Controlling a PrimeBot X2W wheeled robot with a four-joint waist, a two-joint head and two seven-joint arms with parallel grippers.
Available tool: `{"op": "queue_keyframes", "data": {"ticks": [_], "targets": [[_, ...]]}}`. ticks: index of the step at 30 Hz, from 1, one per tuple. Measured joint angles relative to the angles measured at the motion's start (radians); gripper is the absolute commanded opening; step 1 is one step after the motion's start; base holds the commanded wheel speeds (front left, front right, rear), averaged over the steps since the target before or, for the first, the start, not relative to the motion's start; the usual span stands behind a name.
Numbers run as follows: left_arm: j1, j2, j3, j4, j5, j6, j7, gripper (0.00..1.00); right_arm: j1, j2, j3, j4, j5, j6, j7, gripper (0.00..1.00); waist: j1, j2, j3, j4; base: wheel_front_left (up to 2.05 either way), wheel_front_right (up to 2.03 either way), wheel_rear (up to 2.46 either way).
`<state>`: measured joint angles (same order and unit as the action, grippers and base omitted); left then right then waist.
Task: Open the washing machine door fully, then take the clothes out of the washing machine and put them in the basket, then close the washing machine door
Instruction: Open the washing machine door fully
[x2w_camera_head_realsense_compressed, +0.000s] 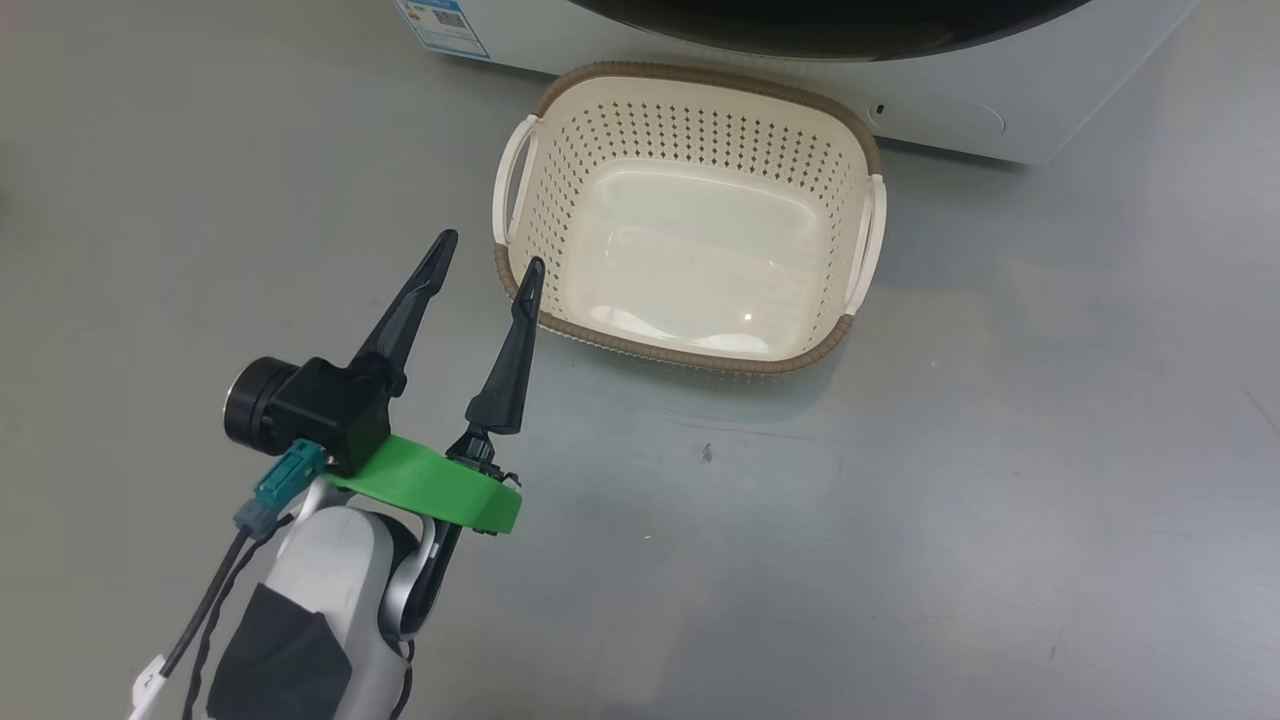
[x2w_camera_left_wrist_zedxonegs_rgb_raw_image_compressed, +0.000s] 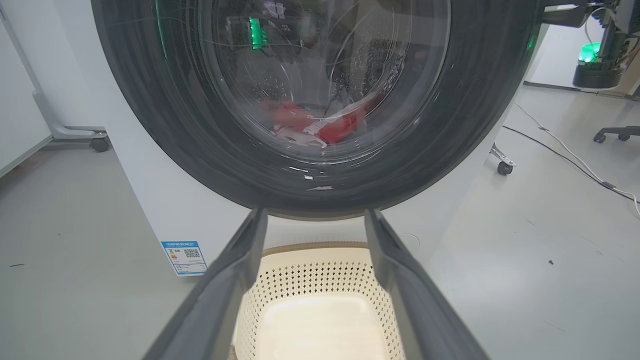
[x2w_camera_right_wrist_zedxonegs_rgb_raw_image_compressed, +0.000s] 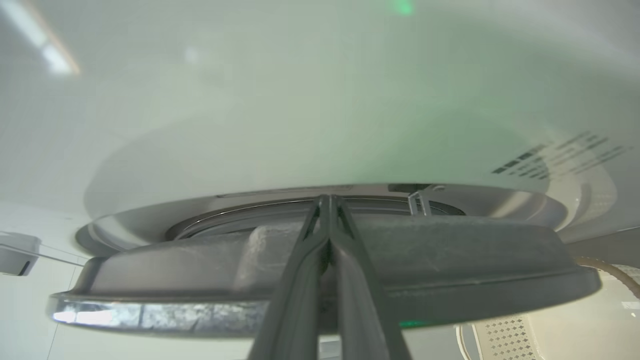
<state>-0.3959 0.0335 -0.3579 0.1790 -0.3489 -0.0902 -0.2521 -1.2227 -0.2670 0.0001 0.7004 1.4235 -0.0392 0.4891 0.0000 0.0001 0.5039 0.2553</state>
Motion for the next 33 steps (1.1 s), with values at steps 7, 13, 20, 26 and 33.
{"op": "queue_keyframes", "data": {"ticks": [7,13,20,26,33], "targets": [[-0.005,0.000,-0.005,-0.001,-0.002,0.000,0.000,1.00,-0.015,-0.003,-0.009,0.025,0.021,0.002,0.033,0.00,0.0000,0.0000,0.000,0.006,0.00,0.00,0.00],[-0.005,0.000,-0.005,0.000,-0.003,0.000,0.000,1.00,-0.016,-0.010,-0.011,0.044,0.052,0.012,0.079,0.00,0.0000,0.0000,-0.007,0.004,0.00,0.00,0.00],[-0.005,-0.001,-0.005,0.006,-0.003,0.000,0.000,1.00,-0.015,-0.008,-0.003,0.079,0.066,0.038,0.137,0.00,0.0000,0.0000,-0.025,-0.006,0.00,0.00,0.00],[-0.004,-0.001,-0.007,0.016,-0.003,0.000,0.000,1.00,0.004,0.007,-0.004,0.100,0.104,0.057,0.185,0.00,0.0000,0.0000,-0.048,-0.018,0.00,0.00,0.00],[-0.001,-0.001,-0.012,0.031,-0.003,0.000,0.000,1.00,0.032,0.025,0.003,0.117,0.116,0.081,0.229,0.00,0.0000,-0.0001,-0.074,-0.032,0.00,0.00,0.00]]}}
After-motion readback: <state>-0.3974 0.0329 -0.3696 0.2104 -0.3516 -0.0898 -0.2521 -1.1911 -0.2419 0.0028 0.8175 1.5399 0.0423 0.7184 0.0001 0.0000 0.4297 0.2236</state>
